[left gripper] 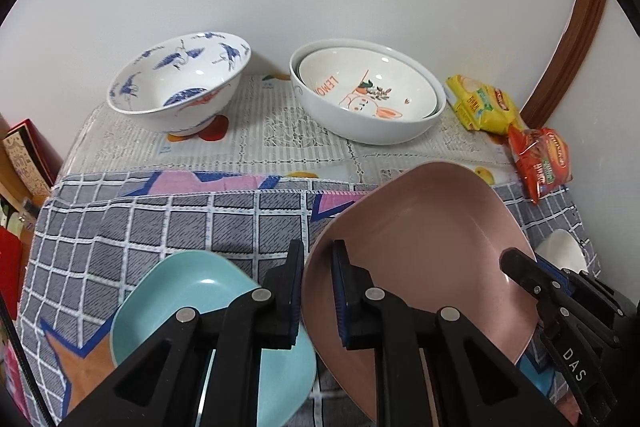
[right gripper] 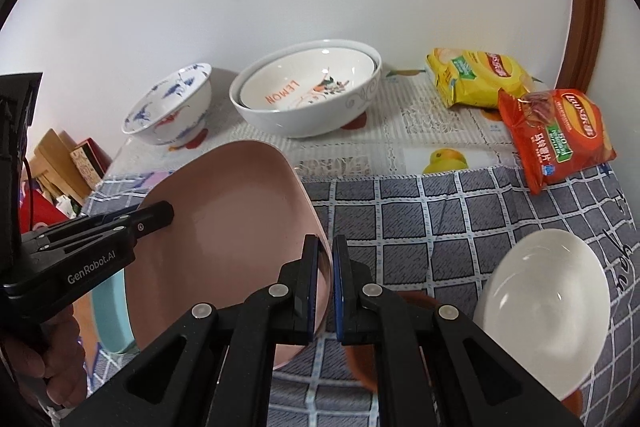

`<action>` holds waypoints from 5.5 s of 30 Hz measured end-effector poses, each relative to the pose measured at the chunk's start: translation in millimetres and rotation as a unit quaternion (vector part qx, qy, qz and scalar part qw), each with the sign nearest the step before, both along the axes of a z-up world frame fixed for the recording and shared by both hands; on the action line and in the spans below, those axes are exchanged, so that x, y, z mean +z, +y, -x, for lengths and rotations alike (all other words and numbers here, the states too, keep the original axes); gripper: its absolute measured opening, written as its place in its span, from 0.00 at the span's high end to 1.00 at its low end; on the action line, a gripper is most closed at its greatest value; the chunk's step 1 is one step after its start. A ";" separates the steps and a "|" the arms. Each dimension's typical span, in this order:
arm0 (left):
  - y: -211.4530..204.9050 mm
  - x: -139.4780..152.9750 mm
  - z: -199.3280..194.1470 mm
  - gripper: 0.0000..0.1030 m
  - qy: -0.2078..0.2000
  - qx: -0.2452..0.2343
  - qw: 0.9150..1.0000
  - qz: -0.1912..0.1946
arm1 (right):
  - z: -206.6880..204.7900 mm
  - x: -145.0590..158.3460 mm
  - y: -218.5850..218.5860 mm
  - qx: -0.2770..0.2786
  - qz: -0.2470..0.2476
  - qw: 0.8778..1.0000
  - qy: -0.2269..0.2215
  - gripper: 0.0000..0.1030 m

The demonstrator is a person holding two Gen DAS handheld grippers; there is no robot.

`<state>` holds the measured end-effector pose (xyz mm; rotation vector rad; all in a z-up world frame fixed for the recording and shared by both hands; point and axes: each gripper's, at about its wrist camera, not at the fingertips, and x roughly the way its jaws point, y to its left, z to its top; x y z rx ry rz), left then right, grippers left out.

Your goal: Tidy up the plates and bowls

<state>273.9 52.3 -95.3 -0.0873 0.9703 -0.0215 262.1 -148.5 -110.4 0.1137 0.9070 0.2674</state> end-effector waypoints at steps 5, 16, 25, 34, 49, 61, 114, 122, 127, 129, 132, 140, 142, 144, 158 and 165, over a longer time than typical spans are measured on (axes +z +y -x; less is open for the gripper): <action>6.7 17.1 18.0 0.87 -0.012 0.004 1.000 0.006 | 18.3 17.5 4.1 0.000 -0.004 1.000 -0.013 0.93; 20.7 40.1 49.6 0.87 -0.031 0.012 0.999 0.011 | 54.3 39.1 17.0 0.003 -0.002 0.999 -0.033 0.93; 40.5 50.9 67.8 0.87 -0.039 0.026 0.999 0.016 | 70.1 49.3 34.6 0.011 0.000 0.999 -0.043 0.93; 63.5 57.0 81.6 0.87 -0.047 0.042 0.998 0.017 | 77.7 55.0 54.8 0.025 -0.003 0.998 -0.050 0.93; 88.6 54.6 90.4 0.87 -0.044 0.062 0.997 0.023 | 82.4 53.8 81.6 0.043 0.001 0.998 -0.053 0.93; 103.6 42.9 89.8 0.87 -0.035 0.072 0.996 0.032 | 79.2 46.9 97.6 0.051 0.007 0.998 -0.045 0.93; 152.4 -12.7 67.3 0.87 0.014 0.115 0.992 0.050 | 45.2 0.8 153.7 0.091 0.036 0.995 -0.012 0.92; 149.1 -26.9 58.9 0.87 0.029 0.114 0.992 0.050 | 37.3 -13.2 153.1 0.093 0.042 0.995 0.000 0.92; 147.1 -36.0 53.6 0.87 0.038 0.112 0.992 0.048 | 30.6 -24.7 152.9 0.093 0.046 0.995 0.011 0.92; 146.4 -39.3 51.2 0.87 0.042 0.111 0.992 0.047 | 28.1 -28.0 153.4 0.093 0.049 0.994 0.013 0.92; 145.2 -41.5 48.6 0.87 0.043 0.110 0.992 0.042 | 24.8 -32.6 153.8 0.095 0.052 0.994 0.018 0.91; 142.8 -42.7 45.8 0.87 0.047 0.105 0.993 0.027 | 21.9 -37.1 160.3 0.109 0.082 0.991 0.011 0.90; 143.3 -42.9 46.0 0.87 0.048 0.105 0.993 0.025 | 21.2 -39.2 161.3 0.114 0.088 0.990 0.013 0.89; 144.3 -42.4 46.1 0.87 0.045 0.103 0.993 0.028 | 22.4 -38.7 160.9 0.116 0.090 0.989 0.009 0.89; 135.8 -56.3 47.9 0.66 0.077 0.083 0.994 0.011 | 25.4 -47.8 150.5 0.125 0.096 0.987 0.026 0.63; 126.4 -60.6 49.4 0.55 0.090 0.059 0.994 -0.002 | 21.7 -52.5 138.8 0.109 0.064 0.991 0.041 0.55</action>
